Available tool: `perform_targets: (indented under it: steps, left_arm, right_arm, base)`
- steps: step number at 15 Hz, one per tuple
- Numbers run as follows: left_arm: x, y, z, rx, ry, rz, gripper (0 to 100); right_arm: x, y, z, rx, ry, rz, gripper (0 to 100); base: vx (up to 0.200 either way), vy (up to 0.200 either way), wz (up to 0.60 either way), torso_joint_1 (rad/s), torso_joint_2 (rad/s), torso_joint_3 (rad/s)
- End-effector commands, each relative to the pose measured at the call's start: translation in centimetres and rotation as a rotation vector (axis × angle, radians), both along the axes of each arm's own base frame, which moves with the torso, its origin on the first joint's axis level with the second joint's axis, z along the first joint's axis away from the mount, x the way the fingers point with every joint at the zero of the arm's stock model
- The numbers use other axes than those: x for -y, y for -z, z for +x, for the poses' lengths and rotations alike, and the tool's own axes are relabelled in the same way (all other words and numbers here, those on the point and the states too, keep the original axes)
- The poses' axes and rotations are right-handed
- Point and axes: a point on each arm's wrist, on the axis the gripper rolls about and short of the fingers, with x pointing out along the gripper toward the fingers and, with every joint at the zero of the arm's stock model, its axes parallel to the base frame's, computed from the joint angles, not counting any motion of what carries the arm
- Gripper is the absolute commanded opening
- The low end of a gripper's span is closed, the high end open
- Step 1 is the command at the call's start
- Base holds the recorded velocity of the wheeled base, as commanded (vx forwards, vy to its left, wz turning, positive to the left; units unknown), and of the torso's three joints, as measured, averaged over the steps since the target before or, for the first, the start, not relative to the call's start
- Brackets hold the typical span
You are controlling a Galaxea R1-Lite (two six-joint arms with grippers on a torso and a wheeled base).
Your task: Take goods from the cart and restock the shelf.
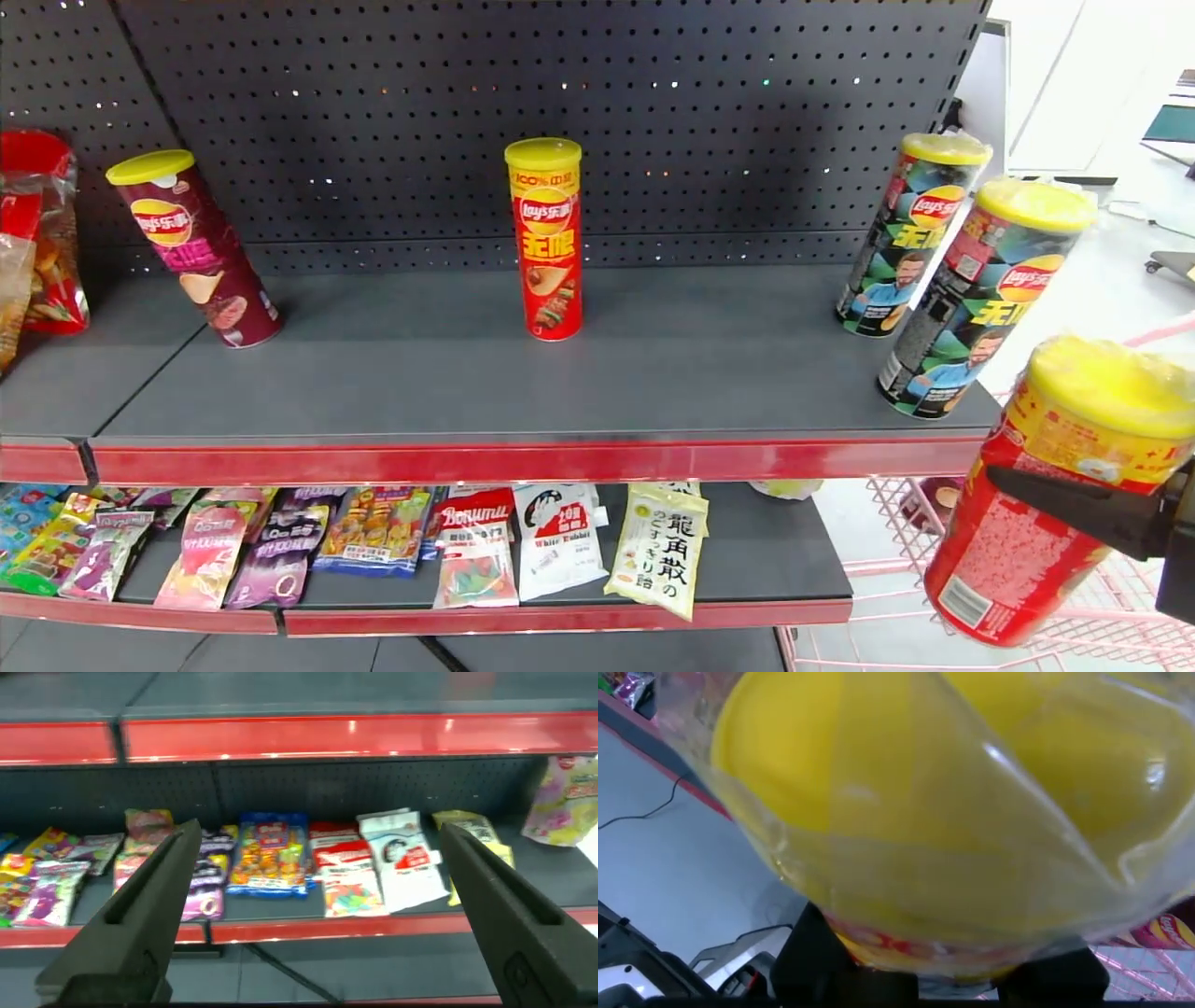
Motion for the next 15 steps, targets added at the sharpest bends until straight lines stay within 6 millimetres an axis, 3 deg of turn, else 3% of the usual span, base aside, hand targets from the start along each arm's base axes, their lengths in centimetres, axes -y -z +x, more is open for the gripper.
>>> perform_targets:
  steps: [1,4,7,10,15]
  left_arm:
    - [0.0,0.0,0.0,0.000,0.000,0.000,100]
    - [0.0,0.0,0.0,0.000,0.000,0.000,100]
    - [0.0,0.0,0.0,0.000,0.001,0.001,100]
    - [0.0,0.0,0.0,0.000,0.000,0.001,100]
    - [0.0,0.0,0.0,0.000,0.001,0.001,100]
  right_arm:
    - [0.0,-0.1,-0.1,0.004,-0.002,0.001,0]
    - [0.0,-0.3,-0.2,0.019,-0.002,0.005,0]
    - [0.0,-0.9,-0.4,0.079,-0.027,0.030,0]
    - [-0.3,-0.6,-1.6,0.065,-0.219,0.101,0]
    - [-0.3,-0.5,-2.0,0.068,-0.228,0.104,0]
  base:
    - [0.000,0.200,0.00,0.002,0.00,0.002]
    - [0.000,0.200,0.00,0.004,0.00,0.005]
    - [0.000,0.000,0.00,0.000,0.00,0.000]
    - [0.000,0.000,0.00,0.000,0.00,0.000]
    - [0.200,0.000,0.00,-0.001,0.01,0.002]
